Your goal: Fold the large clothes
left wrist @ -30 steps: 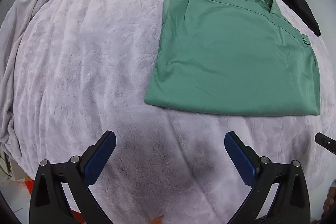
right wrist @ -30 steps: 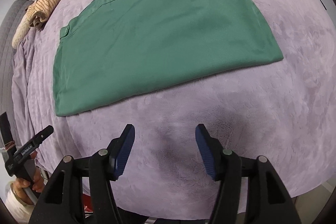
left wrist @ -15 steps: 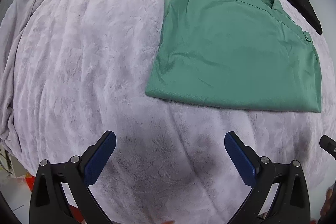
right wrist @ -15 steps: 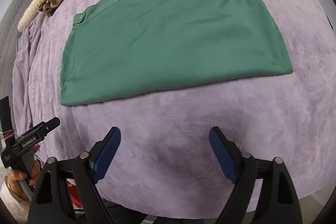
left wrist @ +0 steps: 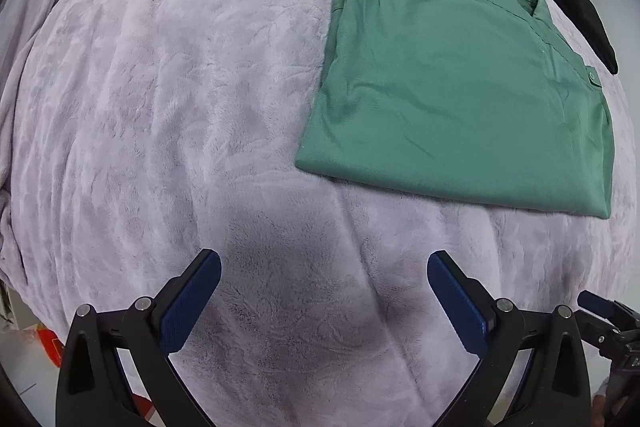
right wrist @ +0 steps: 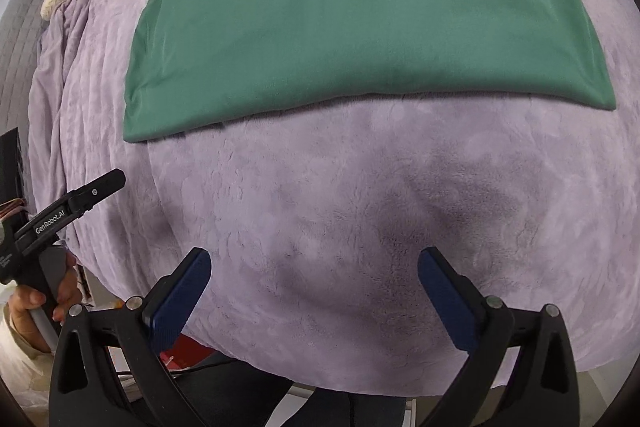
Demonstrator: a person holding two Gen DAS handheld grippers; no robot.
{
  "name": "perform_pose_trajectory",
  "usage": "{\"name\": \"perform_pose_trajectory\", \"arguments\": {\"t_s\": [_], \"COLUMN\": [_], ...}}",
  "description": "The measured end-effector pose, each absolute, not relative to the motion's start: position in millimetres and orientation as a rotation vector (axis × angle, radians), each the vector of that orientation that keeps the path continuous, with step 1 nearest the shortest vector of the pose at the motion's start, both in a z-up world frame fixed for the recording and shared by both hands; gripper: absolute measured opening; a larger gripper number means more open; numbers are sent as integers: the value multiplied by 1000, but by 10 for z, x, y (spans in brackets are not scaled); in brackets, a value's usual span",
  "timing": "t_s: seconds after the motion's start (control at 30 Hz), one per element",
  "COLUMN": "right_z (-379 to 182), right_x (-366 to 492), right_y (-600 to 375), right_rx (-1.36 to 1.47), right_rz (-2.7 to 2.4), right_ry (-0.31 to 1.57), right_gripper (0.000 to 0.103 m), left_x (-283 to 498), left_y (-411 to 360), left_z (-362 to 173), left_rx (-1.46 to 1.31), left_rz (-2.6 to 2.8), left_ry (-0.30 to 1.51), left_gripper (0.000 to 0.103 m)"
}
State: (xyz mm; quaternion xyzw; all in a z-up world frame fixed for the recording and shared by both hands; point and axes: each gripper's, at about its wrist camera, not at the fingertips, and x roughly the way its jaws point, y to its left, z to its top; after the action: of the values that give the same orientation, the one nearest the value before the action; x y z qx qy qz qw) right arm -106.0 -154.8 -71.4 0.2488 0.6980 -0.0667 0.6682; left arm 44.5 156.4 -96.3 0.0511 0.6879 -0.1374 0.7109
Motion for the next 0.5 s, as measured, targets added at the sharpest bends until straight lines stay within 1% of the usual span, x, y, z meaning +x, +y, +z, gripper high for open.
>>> {"name": "perform_pose_trajectory", "arguments": {"t_s": [0.33, 0.5], "right_z": [-877, -986], "right_x": [-933, -817], "right_y": [-1528, -1422], "right_rx": [812, 883], "right_rz": [-139, -110], "right_ry": [1499, 1476], "right_gripper": [103, 103], "left_x": [653, 792], "left_y": [1685, 1694], "left_z": [-1019, -1068], "left_rx": [142, 154], "left_rz": [-295, -301], "left_ry": [1535, 1539], "left_gripper": [103, 103]}}
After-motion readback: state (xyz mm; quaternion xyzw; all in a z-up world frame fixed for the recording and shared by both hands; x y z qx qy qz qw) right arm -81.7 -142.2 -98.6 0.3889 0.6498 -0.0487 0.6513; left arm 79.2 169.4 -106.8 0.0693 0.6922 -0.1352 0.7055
